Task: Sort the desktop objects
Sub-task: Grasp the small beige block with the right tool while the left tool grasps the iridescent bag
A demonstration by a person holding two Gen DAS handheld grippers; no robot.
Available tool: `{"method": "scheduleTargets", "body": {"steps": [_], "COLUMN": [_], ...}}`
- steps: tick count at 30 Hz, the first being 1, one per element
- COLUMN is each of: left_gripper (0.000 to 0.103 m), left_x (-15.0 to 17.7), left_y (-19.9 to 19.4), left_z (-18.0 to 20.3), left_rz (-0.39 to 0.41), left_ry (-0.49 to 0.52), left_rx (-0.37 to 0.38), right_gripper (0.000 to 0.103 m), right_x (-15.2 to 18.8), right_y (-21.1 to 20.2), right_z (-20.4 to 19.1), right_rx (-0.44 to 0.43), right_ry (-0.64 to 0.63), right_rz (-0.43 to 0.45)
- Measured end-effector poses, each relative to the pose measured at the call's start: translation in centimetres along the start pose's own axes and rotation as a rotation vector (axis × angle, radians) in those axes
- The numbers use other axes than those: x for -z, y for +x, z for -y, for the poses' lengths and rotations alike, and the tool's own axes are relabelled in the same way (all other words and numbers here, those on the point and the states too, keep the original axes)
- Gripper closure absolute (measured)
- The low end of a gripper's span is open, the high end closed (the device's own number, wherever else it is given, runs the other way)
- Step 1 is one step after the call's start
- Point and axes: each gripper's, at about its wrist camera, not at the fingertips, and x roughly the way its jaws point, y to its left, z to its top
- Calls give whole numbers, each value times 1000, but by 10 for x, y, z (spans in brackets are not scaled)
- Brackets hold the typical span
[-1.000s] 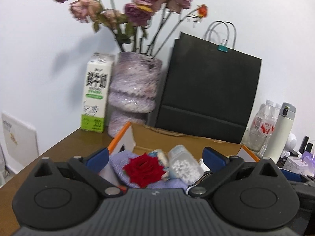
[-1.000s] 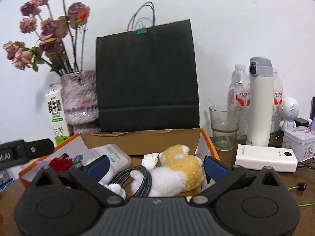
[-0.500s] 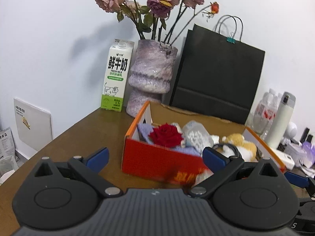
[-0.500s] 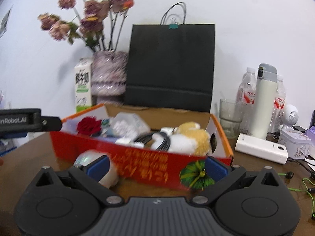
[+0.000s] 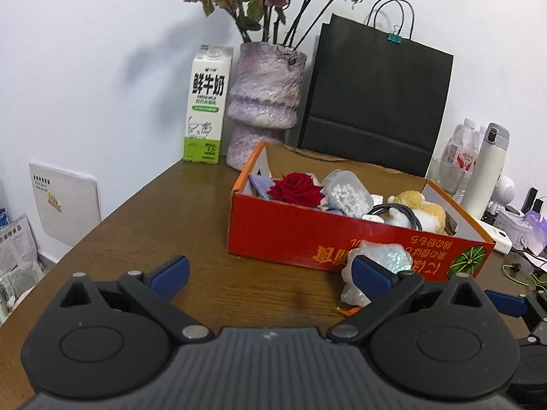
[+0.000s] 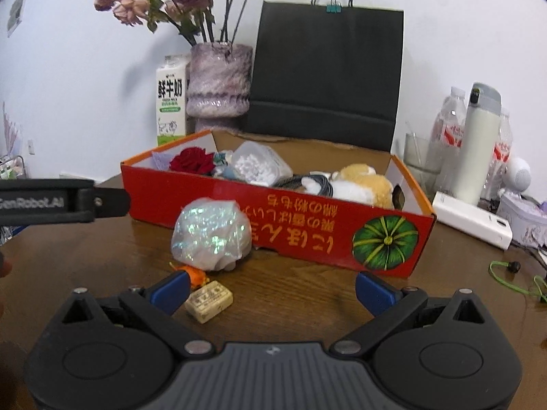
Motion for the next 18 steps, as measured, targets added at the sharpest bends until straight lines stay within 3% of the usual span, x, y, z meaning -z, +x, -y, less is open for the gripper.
{"method": "scheduleTargets", "body": {"steps": [6, 11, 14, 17, 18], "left_gripper": [0, 0, 0, 0, 0], "left_x": [3, 5, 6, 7, 7], "left_y": [-4, -3, -1, -1, 0], "left_z": [-4, 1, 2, 2, 2], "left_rz": [-28, -36, -43, -45, -46], "left_ry": [5, 32, 35, 33, 33], "left_rx": [5, 11, 14, 14, 13], "right_gripper": [2, 15, 27, 53, 66], "right_x": [1, 0, -2, -4, -4], "right_y": [10, 24, 29, 28, 27], "right_z": [-5, -8, -10, -10, -10], "right_rx": [-6, -26, -42, -63, -71], "right_ry": [-2, 25, 31, 23, 20], "right_rz": [-72, -135, -138, -126, -125]}}
